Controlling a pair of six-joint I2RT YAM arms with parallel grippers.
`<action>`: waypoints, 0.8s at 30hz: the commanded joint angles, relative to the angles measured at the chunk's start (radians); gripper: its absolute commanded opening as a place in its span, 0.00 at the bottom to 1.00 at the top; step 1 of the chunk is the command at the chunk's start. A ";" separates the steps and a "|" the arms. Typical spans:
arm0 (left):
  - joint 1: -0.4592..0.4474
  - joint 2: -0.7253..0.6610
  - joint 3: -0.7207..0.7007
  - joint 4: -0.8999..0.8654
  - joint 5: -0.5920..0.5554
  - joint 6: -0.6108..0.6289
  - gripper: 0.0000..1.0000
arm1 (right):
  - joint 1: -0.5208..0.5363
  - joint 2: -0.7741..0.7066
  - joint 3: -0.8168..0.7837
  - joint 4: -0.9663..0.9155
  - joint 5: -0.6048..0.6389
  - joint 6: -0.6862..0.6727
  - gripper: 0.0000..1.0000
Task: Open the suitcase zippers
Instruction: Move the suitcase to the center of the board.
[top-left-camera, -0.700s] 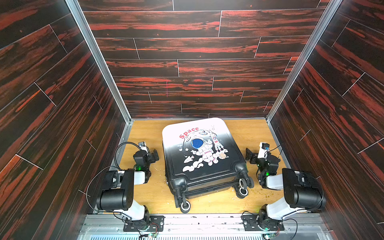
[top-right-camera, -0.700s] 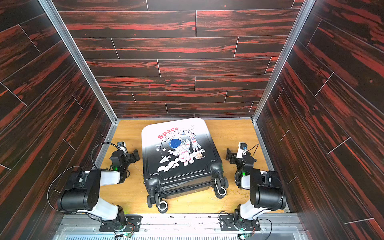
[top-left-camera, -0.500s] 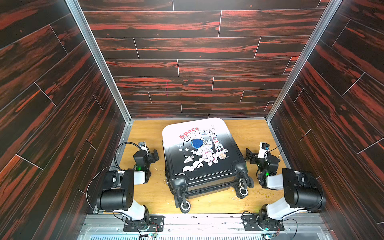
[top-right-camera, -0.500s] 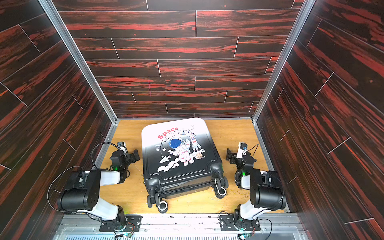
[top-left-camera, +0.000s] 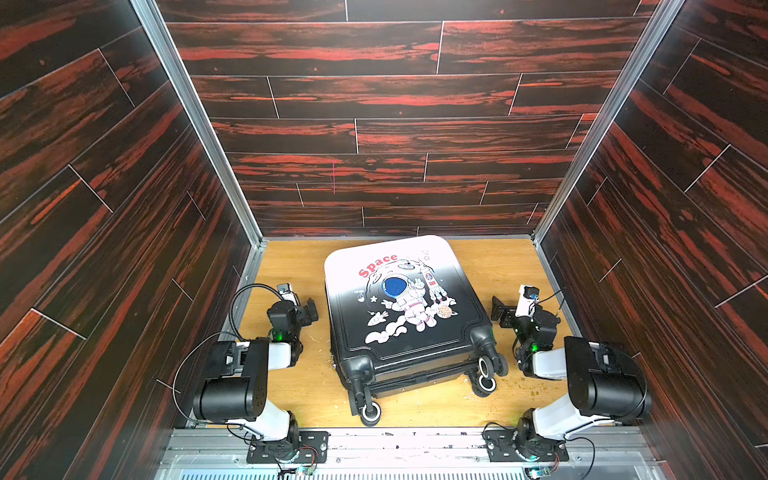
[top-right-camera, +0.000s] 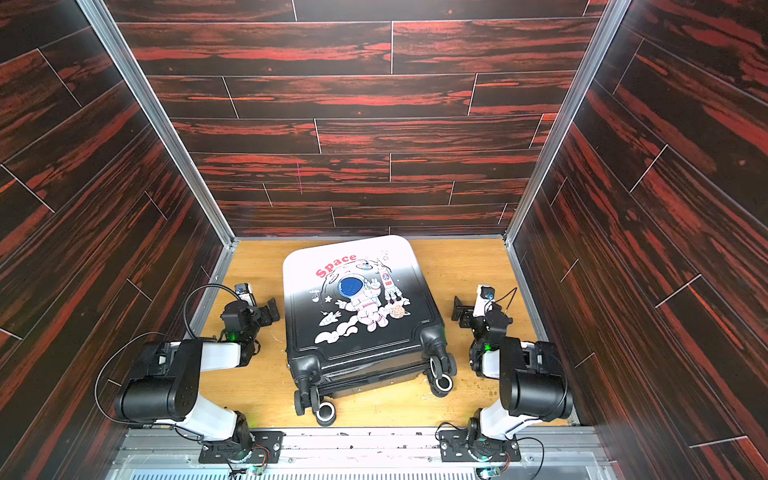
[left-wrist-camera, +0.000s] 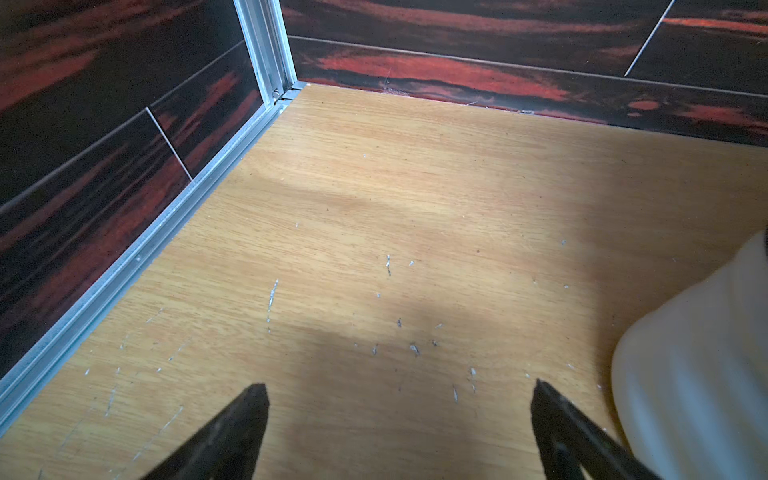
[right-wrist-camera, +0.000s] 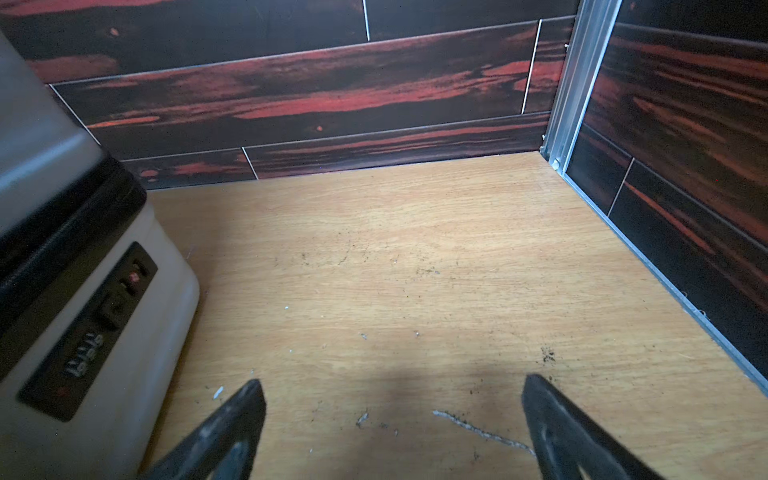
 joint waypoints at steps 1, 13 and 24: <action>-0.005 -0.023 0.012 -0.001 -0.016 0.008 1.00 | 0.004 -0.008 0.011 0.005 0.002 0.000 0.98; -0.061 -0.398 0.072 -0.237 -0.119 -0.016 1.00 | 0.069 -0.392 0.150 -0.392 0.079 0.040 0.98; -0.280 -0.683 0.524 -1.103 -0.082 -0.347 1.00 | 0.607 -0.624 0.700 -1.162 0.294 0.004 0.98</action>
